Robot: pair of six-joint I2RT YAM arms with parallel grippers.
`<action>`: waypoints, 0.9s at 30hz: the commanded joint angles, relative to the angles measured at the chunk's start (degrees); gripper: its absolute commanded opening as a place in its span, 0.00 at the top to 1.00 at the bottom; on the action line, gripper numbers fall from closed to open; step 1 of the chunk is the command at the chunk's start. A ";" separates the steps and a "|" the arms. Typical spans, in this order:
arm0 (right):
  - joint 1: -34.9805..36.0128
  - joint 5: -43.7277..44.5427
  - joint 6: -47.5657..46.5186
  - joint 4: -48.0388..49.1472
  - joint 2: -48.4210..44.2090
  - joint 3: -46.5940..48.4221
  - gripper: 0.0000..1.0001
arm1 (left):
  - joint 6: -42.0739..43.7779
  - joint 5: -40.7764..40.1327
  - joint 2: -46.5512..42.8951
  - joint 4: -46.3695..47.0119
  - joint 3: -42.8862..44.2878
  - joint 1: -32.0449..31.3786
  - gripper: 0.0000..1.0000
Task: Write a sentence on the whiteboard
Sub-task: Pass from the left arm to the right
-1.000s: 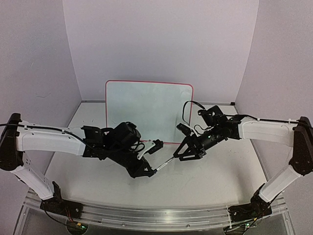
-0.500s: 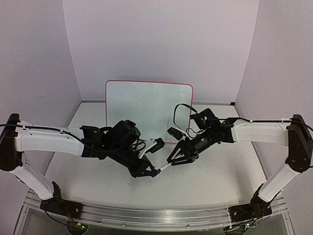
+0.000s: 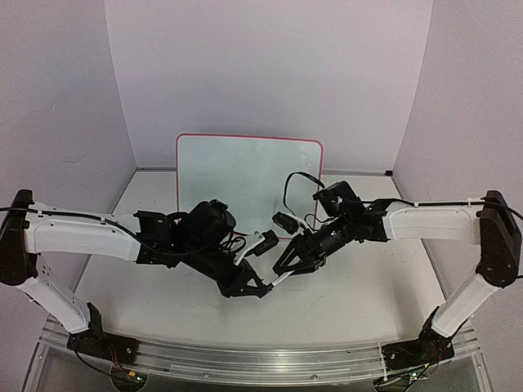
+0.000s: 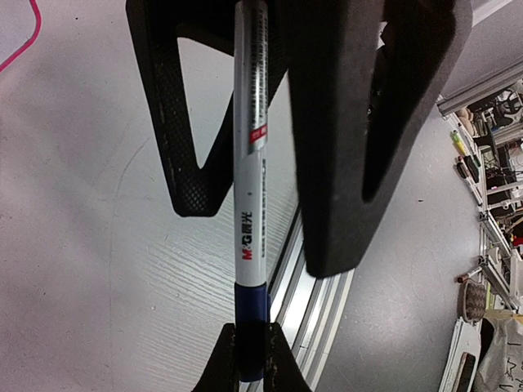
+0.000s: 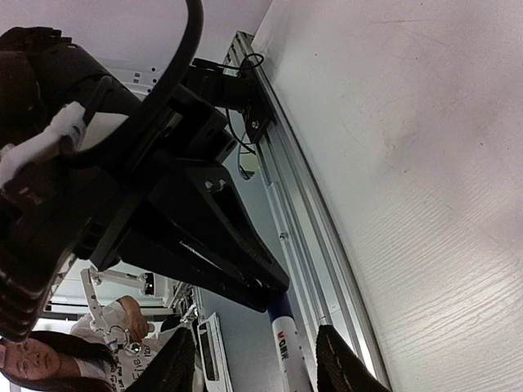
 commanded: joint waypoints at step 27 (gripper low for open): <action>2.97 -1.76 -5.09 -5.25 3.42 1.53 0.76 | 1.89 -1.85 -3.37 -1.95 1.78 -0.27 1.00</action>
